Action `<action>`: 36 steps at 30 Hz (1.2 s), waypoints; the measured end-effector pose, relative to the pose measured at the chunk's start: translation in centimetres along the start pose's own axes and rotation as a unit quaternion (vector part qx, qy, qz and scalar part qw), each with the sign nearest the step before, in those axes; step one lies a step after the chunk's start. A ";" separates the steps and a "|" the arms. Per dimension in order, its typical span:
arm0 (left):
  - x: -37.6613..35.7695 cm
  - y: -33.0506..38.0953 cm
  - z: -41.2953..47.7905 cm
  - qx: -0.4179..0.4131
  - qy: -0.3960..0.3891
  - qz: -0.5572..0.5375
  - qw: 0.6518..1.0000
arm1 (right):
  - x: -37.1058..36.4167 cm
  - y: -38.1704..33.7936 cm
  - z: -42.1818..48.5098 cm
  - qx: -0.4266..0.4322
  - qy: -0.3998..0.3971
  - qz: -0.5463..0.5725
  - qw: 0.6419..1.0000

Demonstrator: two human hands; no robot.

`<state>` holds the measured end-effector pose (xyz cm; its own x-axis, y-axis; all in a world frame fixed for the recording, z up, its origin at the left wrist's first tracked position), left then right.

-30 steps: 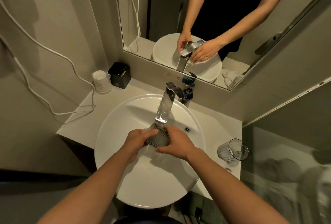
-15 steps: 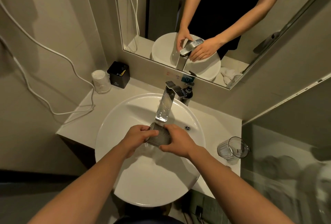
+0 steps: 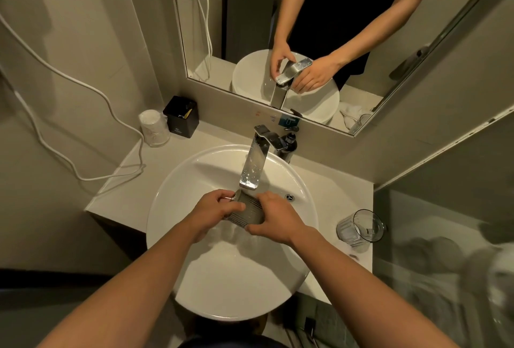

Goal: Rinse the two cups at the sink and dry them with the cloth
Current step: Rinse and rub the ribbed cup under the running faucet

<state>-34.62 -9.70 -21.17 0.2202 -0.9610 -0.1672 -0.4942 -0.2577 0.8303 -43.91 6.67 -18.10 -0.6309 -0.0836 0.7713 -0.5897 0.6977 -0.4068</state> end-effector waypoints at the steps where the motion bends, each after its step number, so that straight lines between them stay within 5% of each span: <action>1: 0.0 0.0 0.1 0.001 0.006 0.001 1.000 | 0.0 -0.1 -0.2 0.003 0.004 -0.004 1.000; 27: 0.3 -0.1 0.2 0.014 -0.089 0.025 0.996 | -0.3 0.0 -0.5 -0.018 0.019 -0.012 1.000; 36: 0.5 0.3 0.5 0.000 -0.044 0.013 0.999 | -0.4 -0.1 -0.6 -0.014 0.017 0.022 1.000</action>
<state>-35.09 -10.33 -21.23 0.1322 -0.9726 -0.1913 -0.4982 -0.2321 0.8354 -43.25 7.08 -18.06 -0.6387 -0.0286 0.7689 -0.5464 0.7204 -0.4270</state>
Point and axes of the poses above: each hand's wrist, its own z-axis towards the middle knuckle, its own x-axis out of the back of the hand, y = z × x, the point moved 2 cm from there along z, towards the middle knuckle, and after that the axes turned 11 degrees about -y, right-handed, at the moved point
